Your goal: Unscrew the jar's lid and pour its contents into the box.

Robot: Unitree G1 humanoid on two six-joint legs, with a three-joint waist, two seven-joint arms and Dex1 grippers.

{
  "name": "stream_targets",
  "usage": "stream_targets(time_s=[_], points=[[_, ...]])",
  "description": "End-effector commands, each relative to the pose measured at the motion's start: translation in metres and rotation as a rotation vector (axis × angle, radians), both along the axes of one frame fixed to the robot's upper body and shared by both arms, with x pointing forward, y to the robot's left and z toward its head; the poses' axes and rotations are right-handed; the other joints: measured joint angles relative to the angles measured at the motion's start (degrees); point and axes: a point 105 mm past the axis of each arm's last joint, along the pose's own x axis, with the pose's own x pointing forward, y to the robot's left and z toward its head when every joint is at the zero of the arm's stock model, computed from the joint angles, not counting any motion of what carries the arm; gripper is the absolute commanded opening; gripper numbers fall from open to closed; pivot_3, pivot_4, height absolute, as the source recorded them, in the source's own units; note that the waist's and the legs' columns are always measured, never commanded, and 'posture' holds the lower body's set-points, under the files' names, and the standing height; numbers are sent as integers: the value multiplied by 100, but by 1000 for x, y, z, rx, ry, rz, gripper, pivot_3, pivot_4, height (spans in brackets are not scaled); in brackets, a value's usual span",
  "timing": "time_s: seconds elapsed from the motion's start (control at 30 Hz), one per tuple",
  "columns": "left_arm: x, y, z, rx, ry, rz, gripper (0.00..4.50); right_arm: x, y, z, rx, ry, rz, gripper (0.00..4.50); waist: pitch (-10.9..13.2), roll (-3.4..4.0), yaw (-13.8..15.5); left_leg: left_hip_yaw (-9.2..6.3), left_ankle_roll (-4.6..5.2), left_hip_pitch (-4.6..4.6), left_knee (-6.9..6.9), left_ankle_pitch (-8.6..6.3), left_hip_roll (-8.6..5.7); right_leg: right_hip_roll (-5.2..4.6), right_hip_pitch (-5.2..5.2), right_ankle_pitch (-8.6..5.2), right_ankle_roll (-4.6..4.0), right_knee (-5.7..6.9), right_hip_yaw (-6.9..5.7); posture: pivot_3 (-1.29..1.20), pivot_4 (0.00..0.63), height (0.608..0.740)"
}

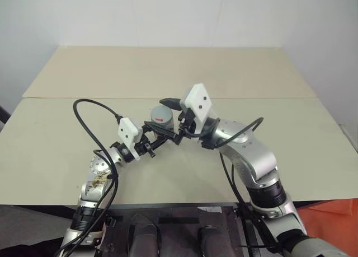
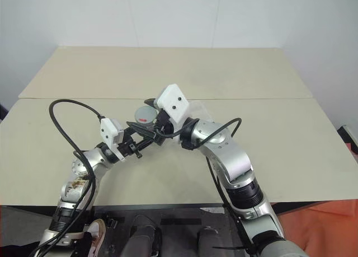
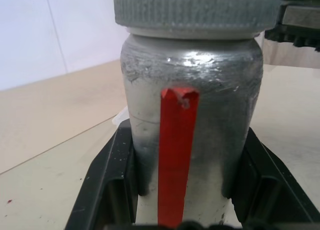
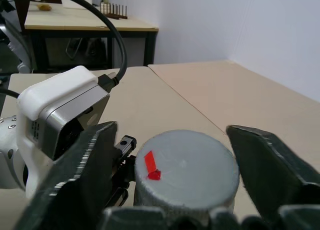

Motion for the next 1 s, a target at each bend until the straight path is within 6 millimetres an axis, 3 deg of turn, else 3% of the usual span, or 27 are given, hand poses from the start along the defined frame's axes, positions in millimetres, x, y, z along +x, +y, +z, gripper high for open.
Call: stream_targets(time_s=[0.03, 0.6, 0.67, 0.73, 1.0], points=[[-4, -7, 13, -10, -56, -28, 1965, -1, -3, 11, 31, -47, -14, 3211, 0, 0, 0, 0, 0, 0, 0, 0, 0, 0, 0, 0, 0, 0, 0, 0, 150, 740], [-5, -7, 13, -16, -62, -24, 1965, 0, -4, 7, -4, -59, -20, 3211, 0, 0, 0, 0, 0, 0, 0, 0, 0, 0, 0, 0, 0, 0, 0, 0, 150, 740], [-5, -8, 13, -18, -61, -23, 1965, 0, -4, 7, 2, -58, -25, 2758, 0, 0, 0, 0, 0, 0, 0, 0, 0, 0, 0, 0, 0, 0, 0, 0, 150, 740], [-5, -8, 12, -19, -61, -23, 1965, 1, -4, 7, -6, -65, -30, 2752, 0, 0, 0, 0, 0, 0, 0, 0, 0, 0, 0, 0, 0, 0, 0, 0, 150, 740], [-5, -8, 11, -9, -56, -24, 1965, 3, -8, 23, 39, -77, -43, 2752, 0, 0, 0, 0, 0, 0, 0, 0, 0, 0, 0, 0, 0, 0, 0, 0, 150, 740]])
